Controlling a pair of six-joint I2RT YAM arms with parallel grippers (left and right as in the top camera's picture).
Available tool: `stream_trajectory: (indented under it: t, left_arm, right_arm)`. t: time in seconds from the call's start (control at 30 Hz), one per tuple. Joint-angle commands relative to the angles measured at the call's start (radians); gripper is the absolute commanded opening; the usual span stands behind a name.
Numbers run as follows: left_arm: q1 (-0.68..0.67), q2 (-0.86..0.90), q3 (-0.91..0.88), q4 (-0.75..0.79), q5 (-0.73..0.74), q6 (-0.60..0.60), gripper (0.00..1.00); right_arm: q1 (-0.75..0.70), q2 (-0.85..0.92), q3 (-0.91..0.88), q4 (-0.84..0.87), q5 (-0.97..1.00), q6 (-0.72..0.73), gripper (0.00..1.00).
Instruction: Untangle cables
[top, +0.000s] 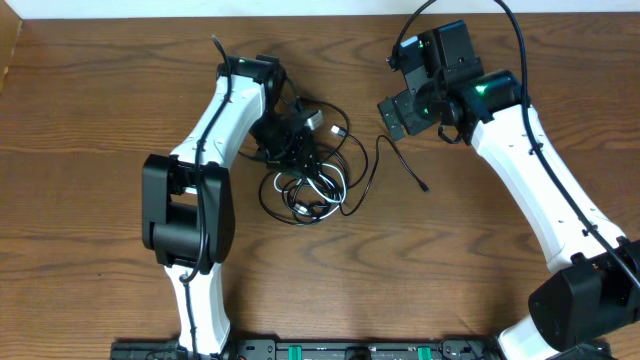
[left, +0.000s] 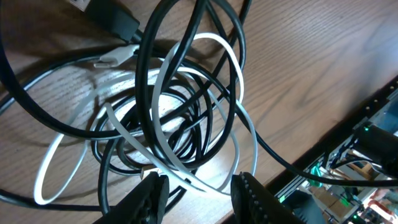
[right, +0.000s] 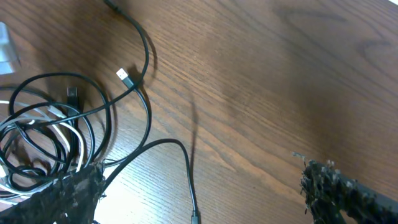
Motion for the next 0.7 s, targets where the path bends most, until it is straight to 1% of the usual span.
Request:
stream_trajectory:
  t: [0.0, 0.1, 0.43, 0.67]
  left_arm:
    - [-0.005, 0.014, -0.007, 0.000, -0.028, -0.020, 0.38]
    - [-0.006, 0.014, -0.007, 0.011, -0.059, -0.059, 0.38]
    - [-0.011, 0.024, -0.011, 0.019, -0.048, -0.069, 0.41]
    - [-0.050, 0.101, -0.012, 0.022, -0.046, -0.069, 0.41]
  right_arm:
    - [-0.003, -0.045, 0.020, -0.003, -0.006, 0.007, 0.99]
    - [-0.004, -0.054, 0.020, -0.002, -0.006, 0.007, 0.99]
    - [-0.003, -0.059, 0.020, -0.004, -0.003, 0.006, 0.99]
    - [-0.003, -0.059, 0.020, -0.003, -0.002, 0.006, 0.99]
